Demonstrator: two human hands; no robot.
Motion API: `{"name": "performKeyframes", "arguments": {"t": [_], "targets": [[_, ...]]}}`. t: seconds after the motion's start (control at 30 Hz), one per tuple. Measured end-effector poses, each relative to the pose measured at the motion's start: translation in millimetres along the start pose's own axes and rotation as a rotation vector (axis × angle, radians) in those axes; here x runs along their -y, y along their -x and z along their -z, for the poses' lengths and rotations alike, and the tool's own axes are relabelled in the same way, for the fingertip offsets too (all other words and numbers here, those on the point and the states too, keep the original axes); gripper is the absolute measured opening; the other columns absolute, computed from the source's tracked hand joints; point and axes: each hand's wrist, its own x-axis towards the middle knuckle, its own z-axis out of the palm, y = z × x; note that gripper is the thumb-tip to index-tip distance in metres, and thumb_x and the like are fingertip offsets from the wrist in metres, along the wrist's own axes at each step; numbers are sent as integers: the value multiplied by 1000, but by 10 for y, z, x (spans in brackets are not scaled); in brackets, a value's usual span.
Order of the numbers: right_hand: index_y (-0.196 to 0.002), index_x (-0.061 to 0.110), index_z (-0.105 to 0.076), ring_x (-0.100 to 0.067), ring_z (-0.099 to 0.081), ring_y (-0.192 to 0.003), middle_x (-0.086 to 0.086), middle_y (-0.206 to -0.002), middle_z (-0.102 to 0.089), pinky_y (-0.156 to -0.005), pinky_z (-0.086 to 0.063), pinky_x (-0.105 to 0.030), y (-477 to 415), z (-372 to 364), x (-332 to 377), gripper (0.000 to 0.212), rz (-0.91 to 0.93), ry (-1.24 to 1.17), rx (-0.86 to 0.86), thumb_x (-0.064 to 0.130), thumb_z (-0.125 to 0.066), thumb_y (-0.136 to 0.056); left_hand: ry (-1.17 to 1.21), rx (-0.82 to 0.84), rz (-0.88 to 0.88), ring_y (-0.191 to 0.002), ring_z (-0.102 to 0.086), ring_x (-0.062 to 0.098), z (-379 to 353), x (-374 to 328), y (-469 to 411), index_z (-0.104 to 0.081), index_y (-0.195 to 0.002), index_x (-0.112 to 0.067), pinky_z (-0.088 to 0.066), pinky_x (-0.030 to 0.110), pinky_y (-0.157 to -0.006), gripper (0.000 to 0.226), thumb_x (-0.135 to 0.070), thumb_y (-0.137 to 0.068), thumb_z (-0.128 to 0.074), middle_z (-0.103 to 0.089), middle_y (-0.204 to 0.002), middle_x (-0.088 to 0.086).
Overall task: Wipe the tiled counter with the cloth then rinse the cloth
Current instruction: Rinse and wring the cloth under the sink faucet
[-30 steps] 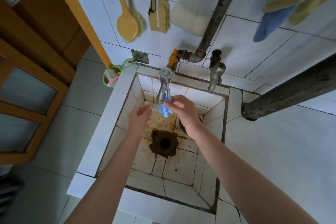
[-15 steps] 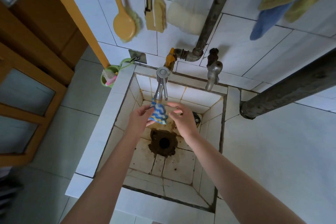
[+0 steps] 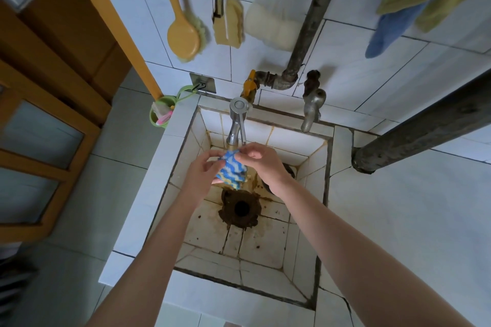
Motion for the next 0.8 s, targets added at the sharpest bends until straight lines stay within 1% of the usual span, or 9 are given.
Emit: {"name": "performKeyframes", "arguments": {"t": [0.07, 0.13, 0.2, 0.27, 0.4, 0.53, 0.6, 0.73, 0.8], "targets": [[-100, 1, -65, -7, -59, -80, -2, -88, -65, -64, -44, -7, -2, -60, 1, 17, 37, 92, 11, 12, -64, -86, 21, -21, -9, -72, -67, 5, 36, 10, 14, -58, -97, -12, -55, 17, -61, 11, -5, -92, -53, -68, -84, 3], [-103, 1, -64, -10, -58, -84, -7, -96, -66, -67, -42, -9, -12, -101, 37, 21, 52, 134, 23, 15, -63, -88, 58, -56, -10, -77, -67, 10, 61, 6, 22, -58, -102, -8, -55, 17, -63, 12, -5, -91, -54, -68, -86, 4], [-101, 4, -63, -12, -57, -88, -8, -98, -66, -70, -43, -11, -28, -117, 73, 16, 53, 93, -4, 15, -62, -89, 116, -99, -2, -81, -66, 13, 76, 0, 23, -59, -105, -5, -55, 16, -63, 15, -6, -90, -56, -67, -90, 5], [-91, 12, -61, -15, -58, -89, -3, -92, -63, -73, -46, -16, -42, -114, 78, 4, 33, -3, -51, 16, -61, -89, 197, -112, 24, -80, -68, 11, 73, -7, 16, -60, -104, -6, -55, 16, -63, 15, -9, -90, -57, -67, -93, 5], [-85, 18, -59, -24, -60, -98, -5, -95, -63, -82, -52, -33, -39, -40, 9, 6, 2, -119, -106, 16, -59, -91, 269, -60, 40, -82, -71, 12, 12, 1, 3, -63, -98, -12, -56, 18, -69, 12, -10, -92, -53, -69, -98, 8], [-97, 10, -57, -18, -61, -97, -4, -101, -63, -73, -55, -24, 22, 55, -31, 8, -44, -158, -169, 17, -56, -93, 260, -21, 51, -89, -70, 17, -93, -25, 5, -64, -101, -10, -57, 23, -73, 17, -13, -96, -48, -70, -101, 11], [-98, 10, -57, -21, -62, -100, -5, -103, -63, -75, -55, -26, 34, 77, -68, 10, -61, -187, -201, 19, -56, -93, 255, -17, 52, -89, -71, 17, -124, -49, -8, -64, -101, -8, -57, 23, -73, 19, -15, -96, -46, -70, -101, 10], [-93, 17, -57, -24, -61, -104, -6, -105, -62, -77, -55, -29, 55, 103, -91, 3, -86, -248, -218, 20, -56, -93, 227, -14, 55, -85, -71, 11, -161, -74, -33, -63, -98, -13, -56, 20, -73, 20, -16, -98, -43, -70, -99, 6], [-93, 17, -57, -25, -60, -106, -8, -108, -62, -78, -55, -30, 60, 109, -101, 3, -87, -267, -220, 20, -56, -93, 223, -12, 53, -87, -70, 12, -164, -64, -38, -62, -100, -11, -56, 20, -74, 21, -15, -98, -42, -70, -101, 6]]}}
